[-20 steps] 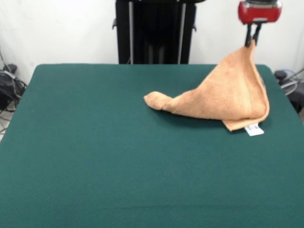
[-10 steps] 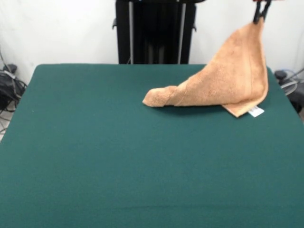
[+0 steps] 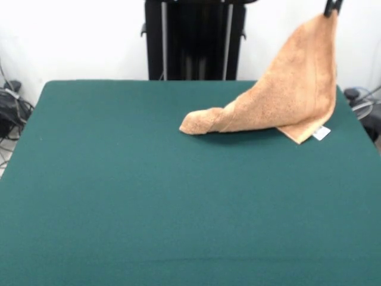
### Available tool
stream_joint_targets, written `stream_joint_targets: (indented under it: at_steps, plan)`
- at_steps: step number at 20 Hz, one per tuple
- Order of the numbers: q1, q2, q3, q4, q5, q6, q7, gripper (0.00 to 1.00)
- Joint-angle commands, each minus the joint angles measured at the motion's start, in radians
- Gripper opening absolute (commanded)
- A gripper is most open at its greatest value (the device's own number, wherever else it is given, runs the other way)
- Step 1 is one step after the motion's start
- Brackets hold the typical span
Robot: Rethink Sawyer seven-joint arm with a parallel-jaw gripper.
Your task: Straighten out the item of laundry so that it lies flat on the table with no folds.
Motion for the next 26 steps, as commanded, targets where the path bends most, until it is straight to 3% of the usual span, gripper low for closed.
stream_joint_targets:
  at_steps: [1,11,26]
  plan:
    - [0.030,-0.009,-0.079,-0.108,-0.005,0.155,0.290,0.00]
    - [0.117,-0.048,-0.178,-0.222,-0.029,0.348,0.337,0.00]
    - [0.174,-0.097,-0.249,-0.296,-0.034,0.500,0.354,0.00]
